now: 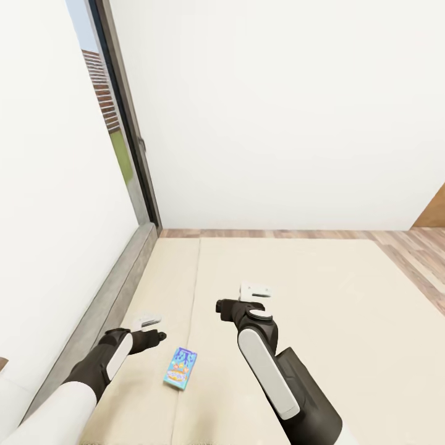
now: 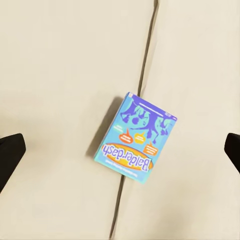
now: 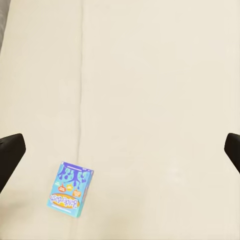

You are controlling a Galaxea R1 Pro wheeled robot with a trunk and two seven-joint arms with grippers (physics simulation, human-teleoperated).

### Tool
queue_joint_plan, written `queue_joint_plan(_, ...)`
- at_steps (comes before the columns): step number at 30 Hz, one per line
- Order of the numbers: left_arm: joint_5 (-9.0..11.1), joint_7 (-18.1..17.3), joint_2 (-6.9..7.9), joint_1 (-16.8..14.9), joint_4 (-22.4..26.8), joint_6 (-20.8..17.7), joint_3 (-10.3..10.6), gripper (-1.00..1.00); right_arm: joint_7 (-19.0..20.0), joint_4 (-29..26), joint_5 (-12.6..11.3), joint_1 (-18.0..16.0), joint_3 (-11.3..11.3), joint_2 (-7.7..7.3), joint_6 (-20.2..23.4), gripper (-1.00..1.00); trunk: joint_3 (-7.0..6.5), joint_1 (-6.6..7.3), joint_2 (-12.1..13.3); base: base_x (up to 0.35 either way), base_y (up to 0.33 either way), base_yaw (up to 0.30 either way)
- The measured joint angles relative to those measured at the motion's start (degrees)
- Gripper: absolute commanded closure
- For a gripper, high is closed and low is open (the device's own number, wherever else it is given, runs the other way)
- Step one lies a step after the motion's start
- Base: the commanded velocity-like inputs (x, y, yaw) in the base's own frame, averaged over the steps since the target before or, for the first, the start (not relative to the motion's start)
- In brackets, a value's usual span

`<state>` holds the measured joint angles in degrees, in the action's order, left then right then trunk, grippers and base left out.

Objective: Put all the toys in the child's room - the three board games (two on the bed and one on the table), the two jigsaw puzzles on the table, and the tennis ball on the table - inside the toy box on the table in the child's room.

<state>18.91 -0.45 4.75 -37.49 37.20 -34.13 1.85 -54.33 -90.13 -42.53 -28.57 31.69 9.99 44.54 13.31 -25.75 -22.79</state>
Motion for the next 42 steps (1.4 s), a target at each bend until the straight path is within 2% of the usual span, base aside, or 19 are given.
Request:
queue_joint_plan(20, 0.0, 0.0, 0.03, 0.0, 0.0, -0.1, -0.1, -1.0, 0.5, 0.2, -0.1, 0.0, -0.1, 0.0, 0.0, -1.0, 1.89, 0.0, 0.0, 0.0, 0.0, -0.01)
queue_joint_plan(42, 0.1, 0.0, 0.2, 0.0, 0.4, -0.1, -0.1, -1.0, 0.5, 0.1, -0.1, 0.0, 0.1, 0.0, 0.1, -1.0, 3.97, 0.0, 0.0, 0.0, 0.0, -0.1)
